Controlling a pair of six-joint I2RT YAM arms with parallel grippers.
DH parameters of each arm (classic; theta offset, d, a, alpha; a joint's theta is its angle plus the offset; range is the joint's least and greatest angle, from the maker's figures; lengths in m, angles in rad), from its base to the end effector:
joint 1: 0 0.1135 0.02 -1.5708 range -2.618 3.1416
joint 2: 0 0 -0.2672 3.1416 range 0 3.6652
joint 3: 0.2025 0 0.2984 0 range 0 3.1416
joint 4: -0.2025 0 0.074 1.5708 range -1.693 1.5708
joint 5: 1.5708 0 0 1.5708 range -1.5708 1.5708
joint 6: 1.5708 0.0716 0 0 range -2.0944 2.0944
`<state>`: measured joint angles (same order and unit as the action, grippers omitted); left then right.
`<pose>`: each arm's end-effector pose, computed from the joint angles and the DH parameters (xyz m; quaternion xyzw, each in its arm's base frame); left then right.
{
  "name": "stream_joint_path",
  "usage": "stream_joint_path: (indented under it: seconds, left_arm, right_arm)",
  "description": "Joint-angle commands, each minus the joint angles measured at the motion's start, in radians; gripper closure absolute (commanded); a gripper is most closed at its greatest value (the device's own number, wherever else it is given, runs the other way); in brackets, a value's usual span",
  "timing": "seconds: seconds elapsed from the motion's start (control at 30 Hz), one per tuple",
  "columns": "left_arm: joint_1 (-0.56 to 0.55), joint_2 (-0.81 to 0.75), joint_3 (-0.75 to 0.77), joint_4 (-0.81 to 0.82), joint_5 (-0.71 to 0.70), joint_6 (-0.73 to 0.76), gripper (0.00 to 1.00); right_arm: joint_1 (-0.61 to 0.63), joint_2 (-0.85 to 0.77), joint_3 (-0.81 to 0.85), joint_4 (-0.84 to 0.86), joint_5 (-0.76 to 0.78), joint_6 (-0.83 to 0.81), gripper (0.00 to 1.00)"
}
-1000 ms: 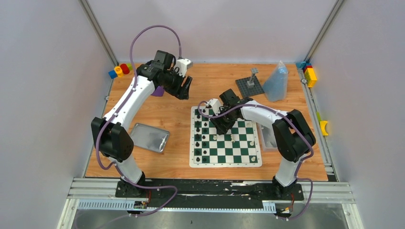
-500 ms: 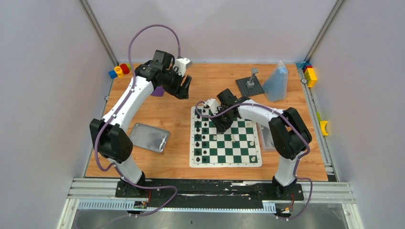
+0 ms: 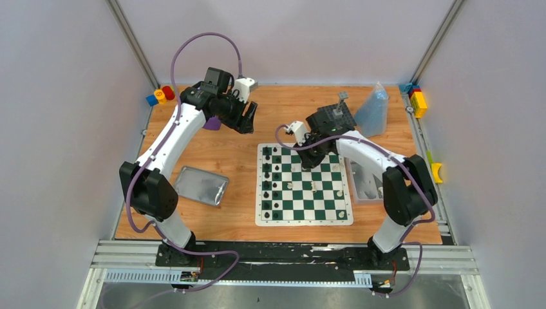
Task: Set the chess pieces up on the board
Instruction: Pick up the chess piece from the chessboard, then place the chess piece on the chessboard.
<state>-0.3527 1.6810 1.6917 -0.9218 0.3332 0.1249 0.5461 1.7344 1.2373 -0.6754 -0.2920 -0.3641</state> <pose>0.3934 -0.1698 0.3303 0.2729 0.8938 -0.1922 0.2995 0.3348 0.2276 0.1591 -0.4521 0.8584 0.1598 0.1820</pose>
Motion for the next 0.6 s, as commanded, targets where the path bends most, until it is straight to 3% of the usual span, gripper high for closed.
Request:
stream_joint_path:
  seconds: [0.0,0.27,0.57]
  left_arm:
    - [0.007,-0.044,0.003,0.030,0.025,-0.008,0.26]
    - [0.006,-0.037,0.004,0.031,0.034,-0.012,0.26]
    - [0.006,-0.031,0.004,0.032,0.037,-0.009,0.25]
  right_arm:
    - [-0.087,-0.090,0.060,-0.029,0.071,-0.027,0.98]
    - [-0.267,0.004,0.161,-0.052,0.098,-0.048,0.98]
    - [-0.356,0.154,0.221,-0.046,0.103,-0.065,0.98]
